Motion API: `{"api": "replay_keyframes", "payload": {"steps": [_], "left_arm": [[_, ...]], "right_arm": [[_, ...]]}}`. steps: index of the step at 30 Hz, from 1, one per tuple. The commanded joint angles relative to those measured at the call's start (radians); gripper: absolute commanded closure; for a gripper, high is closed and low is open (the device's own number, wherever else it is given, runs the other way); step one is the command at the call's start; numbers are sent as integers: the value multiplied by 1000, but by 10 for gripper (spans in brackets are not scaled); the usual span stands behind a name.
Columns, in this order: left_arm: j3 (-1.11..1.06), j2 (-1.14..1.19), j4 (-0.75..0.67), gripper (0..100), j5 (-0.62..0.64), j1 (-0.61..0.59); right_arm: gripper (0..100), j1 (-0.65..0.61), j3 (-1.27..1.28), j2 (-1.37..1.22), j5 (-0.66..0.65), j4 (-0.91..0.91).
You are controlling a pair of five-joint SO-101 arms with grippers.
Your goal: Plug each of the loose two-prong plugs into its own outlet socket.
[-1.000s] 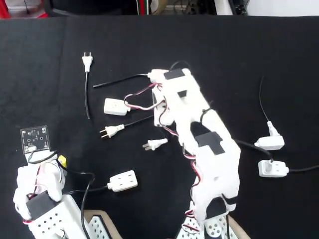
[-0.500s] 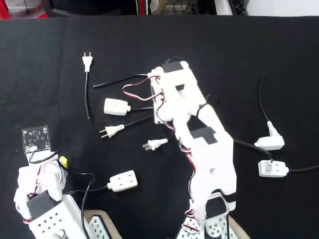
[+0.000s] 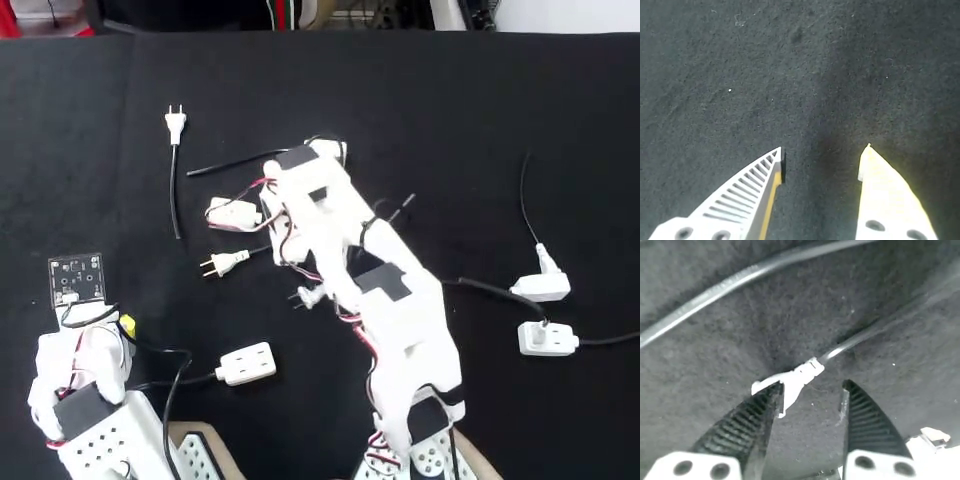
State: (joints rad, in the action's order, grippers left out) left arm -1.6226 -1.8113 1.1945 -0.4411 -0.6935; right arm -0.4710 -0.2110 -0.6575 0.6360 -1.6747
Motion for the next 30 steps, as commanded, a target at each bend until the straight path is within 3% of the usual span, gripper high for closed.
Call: {"api": "replay_keyframes", "payload": {"steps": [1,5,10,20,26,30], "left_arm": [[4,-8,3,754,-6,10],[4,-8,3,754,-8,10],[4,-8,3,754,-8,10],[4,-8,3,754,-8,10],[4,-8,3,754,-8,10],[4,-8,3,754,-8,10]], "right_arm": [[801,-8,48,-58,29,49],[812,-9,51,-97,20,43],[965,-12,51,-97,8,49],[933,12,51,-102,-18,14],[769,25,-8,-99,-9,-60],[734,28,-16,-99,25,-63]]}}
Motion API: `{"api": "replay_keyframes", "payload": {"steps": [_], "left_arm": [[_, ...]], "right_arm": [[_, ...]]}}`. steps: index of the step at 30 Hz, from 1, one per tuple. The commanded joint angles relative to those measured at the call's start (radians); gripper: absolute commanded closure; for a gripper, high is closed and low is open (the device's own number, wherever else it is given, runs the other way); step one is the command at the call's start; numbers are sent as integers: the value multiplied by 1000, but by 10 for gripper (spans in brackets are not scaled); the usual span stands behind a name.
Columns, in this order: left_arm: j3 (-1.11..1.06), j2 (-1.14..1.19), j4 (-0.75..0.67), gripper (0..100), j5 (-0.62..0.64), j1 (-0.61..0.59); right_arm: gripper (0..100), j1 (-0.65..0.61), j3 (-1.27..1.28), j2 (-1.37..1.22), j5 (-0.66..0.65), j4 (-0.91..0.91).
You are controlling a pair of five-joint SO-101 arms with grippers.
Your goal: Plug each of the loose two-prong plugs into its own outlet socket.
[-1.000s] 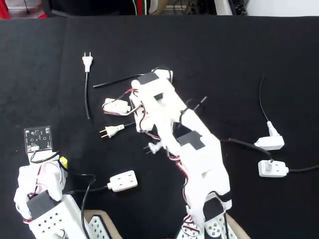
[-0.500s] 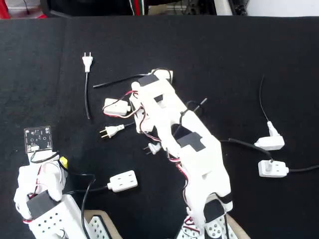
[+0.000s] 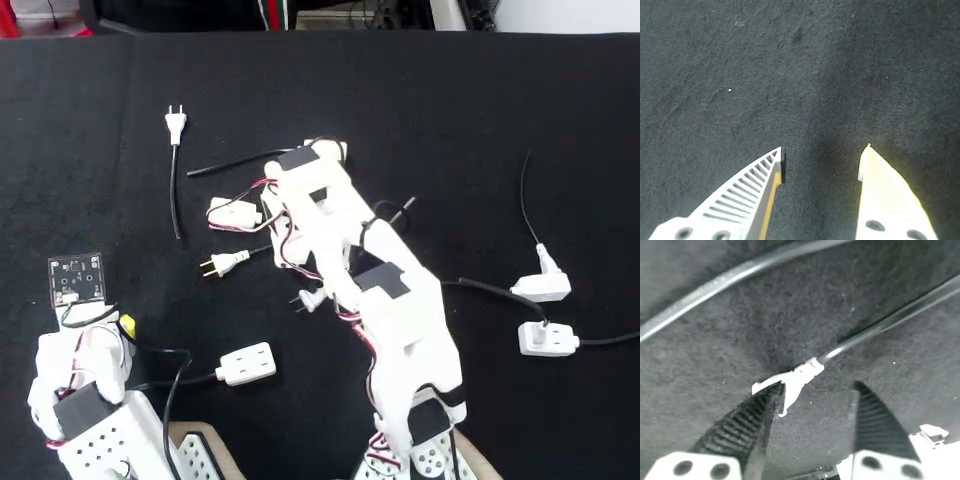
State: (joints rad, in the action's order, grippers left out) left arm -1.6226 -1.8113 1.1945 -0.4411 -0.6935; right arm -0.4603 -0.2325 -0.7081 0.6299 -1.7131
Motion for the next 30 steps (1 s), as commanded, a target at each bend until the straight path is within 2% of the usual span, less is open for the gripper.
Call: {"api": "replay_keyframes", "payload": {"steps": [1,6,18,23,25,30], "left_arm": [[4,-8,3,754,-8,10],[4,-8,3,755,-8,10],[4,-8,3,755,-8,10],[4,-8,3,755,-8,10],[4,-8,3,755,-8,10],[4,-8,3,755,-8,10]], "right_arm": [[737,17,1,-48,40,-23],[741,12,10,-85,92,97],[855,-121,-30,-107,95,83],[898,-133,-24,-107,84,91],[955,-129,-24,-105,31,87],[957,-118,-58,-101,-133,-3]]}}
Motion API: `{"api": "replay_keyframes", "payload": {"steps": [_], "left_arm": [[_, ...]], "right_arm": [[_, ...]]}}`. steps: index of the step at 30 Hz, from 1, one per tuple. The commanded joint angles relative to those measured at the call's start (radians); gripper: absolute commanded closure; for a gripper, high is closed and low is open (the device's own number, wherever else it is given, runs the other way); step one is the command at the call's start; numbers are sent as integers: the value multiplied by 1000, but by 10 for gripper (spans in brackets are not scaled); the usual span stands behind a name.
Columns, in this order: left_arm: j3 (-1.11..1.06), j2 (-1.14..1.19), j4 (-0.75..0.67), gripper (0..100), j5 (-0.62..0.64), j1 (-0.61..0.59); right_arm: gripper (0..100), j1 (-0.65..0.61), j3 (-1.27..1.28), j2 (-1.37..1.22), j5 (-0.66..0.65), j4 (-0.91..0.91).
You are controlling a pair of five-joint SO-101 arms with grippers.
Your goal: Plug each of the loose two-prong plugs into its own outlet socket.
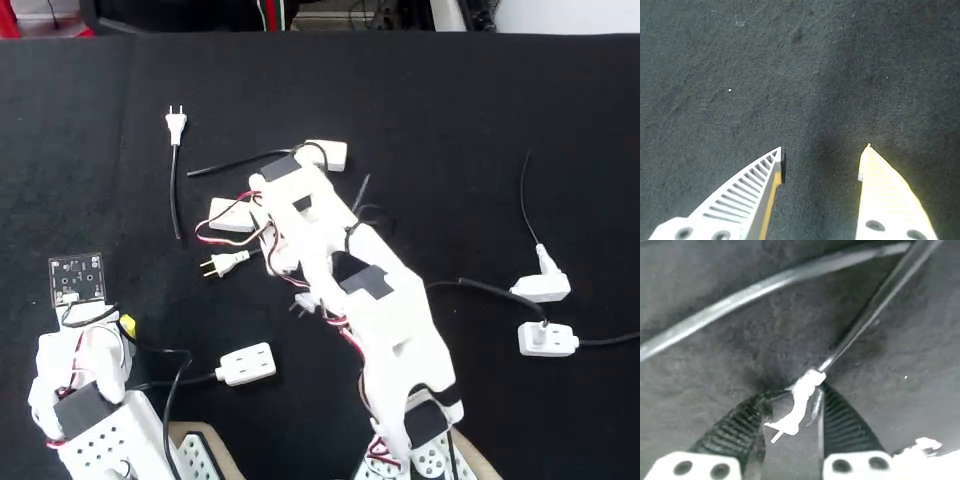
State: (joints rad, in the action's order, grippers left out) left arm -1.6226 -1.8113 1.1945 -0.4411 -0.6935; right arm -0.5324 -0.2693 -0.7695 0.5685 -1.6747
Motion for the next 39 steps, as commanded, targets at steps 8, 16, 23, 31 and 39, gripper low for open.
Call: {"api": "replay_keyframes", "payload": {"steps": [8,16,23,31,39], "left_arm": [[4,-8,3,755,-8,10],[4,-8,5,755,-8,10],[4,-8,5,755,-8,10],[4,-8,5,755,-8,10],[4,-8,5,755,-8,10]], "right_arm": [[955,117,-153,-42,-396,-78],[879,120,-134,-38,-198,-78],[761,63,-114,-38,-81,-78],[776,-11,-70,-42,52,-46],[782,-17,-65,-42,52,-68]]}}
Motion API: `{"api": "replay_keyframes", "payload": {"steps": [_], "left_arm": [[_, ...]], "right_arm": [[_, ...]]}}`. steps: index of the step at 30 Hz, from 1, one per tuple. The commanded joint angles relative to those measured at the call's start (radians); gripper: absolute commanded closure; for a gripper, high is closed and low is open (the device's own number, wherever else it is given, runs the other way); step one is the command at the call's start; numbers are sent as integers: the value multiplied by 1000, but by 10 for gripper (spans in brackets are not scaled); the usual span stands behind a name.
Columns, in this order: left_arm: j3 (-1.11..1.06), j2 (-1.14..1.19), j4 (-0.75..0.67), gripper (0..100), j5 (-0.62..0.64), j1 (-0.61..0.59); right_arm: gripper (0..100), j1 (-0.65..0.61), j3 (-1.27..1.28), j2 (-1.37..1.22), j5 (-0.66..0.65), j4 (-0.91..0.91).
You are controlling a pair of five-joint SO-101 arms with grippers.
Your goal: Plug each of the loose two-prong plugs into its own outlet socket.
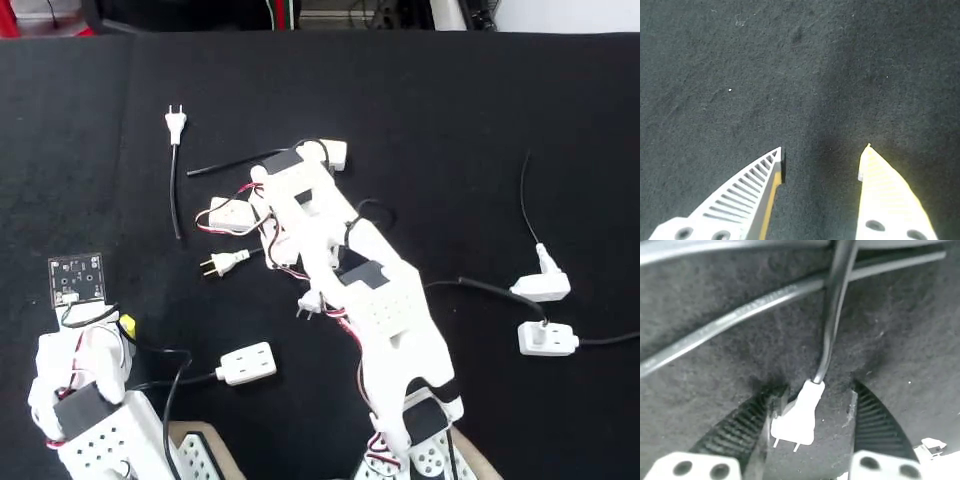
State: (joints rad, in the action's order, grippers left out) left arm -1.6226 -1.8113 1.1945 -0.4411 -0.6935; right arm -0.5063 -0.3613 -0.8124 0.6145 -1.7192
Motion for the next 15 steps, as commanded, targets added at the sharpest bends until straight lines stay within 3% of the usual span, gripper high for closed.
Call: {"api": "replay_keyframes", "payload": {"steps": [1,5,12,15], "left_arm": [[4,-8,5,755,-8,10],[4,-8,5,755,-8,10],[-2,-8,5,755,-8,10],[-2,-8,5,755,-9,10]], "right_arm": [[793,-51,30,4,5,-26],[926,-55,22,5,-8,-28],[946,-18,18,22,-135,-44],[947,29,24,94,-282,-44]]}}
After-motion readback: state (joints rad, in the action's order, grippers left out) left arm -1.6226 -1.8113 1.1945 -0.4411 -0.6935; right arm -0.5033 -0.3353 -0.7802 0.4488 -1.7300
